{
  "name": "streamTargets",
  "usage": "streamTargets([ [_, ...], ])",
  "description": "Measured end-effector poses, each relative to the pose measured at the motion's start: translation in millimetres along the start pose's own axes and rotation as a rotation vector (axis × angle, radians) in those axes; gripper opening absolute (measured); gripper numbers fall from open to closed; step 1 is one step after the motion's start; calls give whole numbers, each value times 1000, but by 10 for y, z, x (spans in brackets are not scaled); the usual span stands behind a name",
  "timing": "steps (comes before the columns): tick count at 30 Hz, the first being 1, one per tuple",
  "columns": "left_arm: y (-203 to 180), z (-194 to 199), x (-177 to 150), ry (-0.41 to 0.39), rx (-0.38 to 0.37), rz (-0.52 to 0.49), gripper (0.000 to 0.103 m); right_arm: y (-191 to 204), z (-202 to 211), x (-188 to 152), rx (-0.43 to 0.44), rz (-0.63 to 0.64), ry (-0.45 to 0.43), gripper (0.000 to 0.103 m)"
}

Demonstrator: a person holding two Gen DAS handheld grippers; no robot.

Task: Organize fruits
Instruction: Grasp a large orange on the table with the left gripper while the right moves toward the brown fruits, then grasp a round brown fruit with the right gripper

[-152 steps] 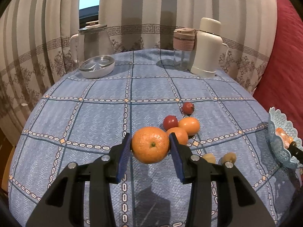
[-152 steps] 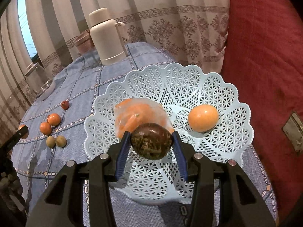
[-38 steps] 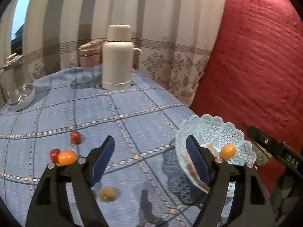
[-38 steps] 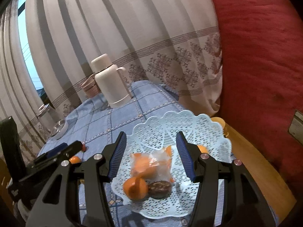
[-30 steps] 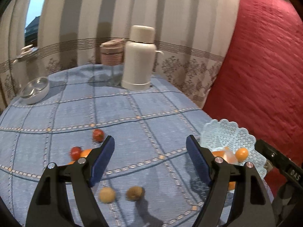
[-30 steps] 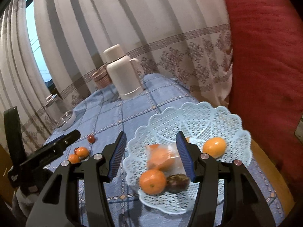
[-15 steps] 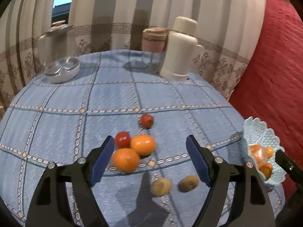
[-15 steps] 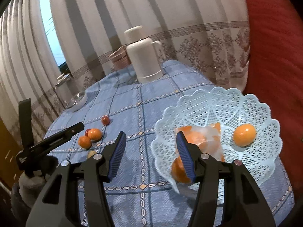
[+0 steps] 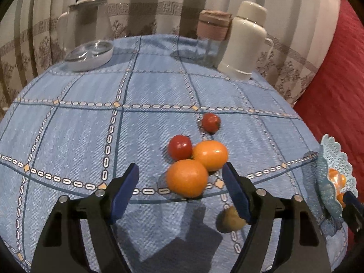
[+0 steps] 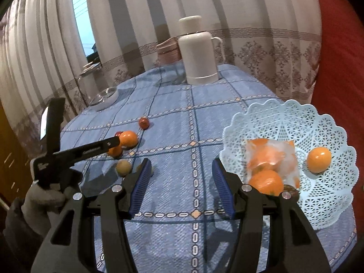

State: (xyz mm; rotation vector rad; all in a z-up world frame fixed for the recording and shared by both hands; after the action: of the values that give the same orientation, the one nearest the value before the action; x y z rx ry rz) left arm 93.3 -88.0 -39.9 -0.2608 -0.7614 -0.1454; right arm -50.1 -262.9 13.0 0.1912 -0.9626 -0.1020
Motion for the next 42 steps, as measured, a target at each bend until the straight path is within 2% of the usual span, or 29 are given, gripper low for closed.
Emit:
streamTargets([
  [7, 41, -180, -2, 65, -15, 17, 66, 73, -50, -44, 9, 13, 15, 57],
  [12, 9, -228, -14, 79, -35, 7, 56, 152, -100, -90, 19, 17, 31, 57],
  [17, -60, -194, -30, 73, -82, -5, 41, 252, -176, -140, 31, 25, 53, 57],
  [23, -62, -82, -8, 34, -100, 2, 40, 357, -255, -173, 39, 43, 73, 57],
  [33, 234, 187, 145, -67, -47, 60, 40, 498, -453, -200, 42, 80, 118, 57],
  [42, 480, 280, 204, -110, 6, 117, 41, 640, -769, -288, 78, 85, 203, 57],
])
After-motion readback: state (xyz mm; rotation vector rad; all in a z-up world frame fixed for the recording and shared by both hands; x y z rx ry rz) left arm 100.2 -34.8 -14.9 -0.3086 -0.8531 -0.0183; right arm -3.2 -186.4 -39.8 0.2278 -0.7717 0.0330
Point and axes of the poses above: each gripper's, at about its wrist camera, not at the fingertips, and z roughly against the way its jaws point, y to its left, x to its top, the point moved 10 cm from there along -z, roughly the way its jaws point, and after that the axes turned 1 degree about z, right-handed, at the moved point
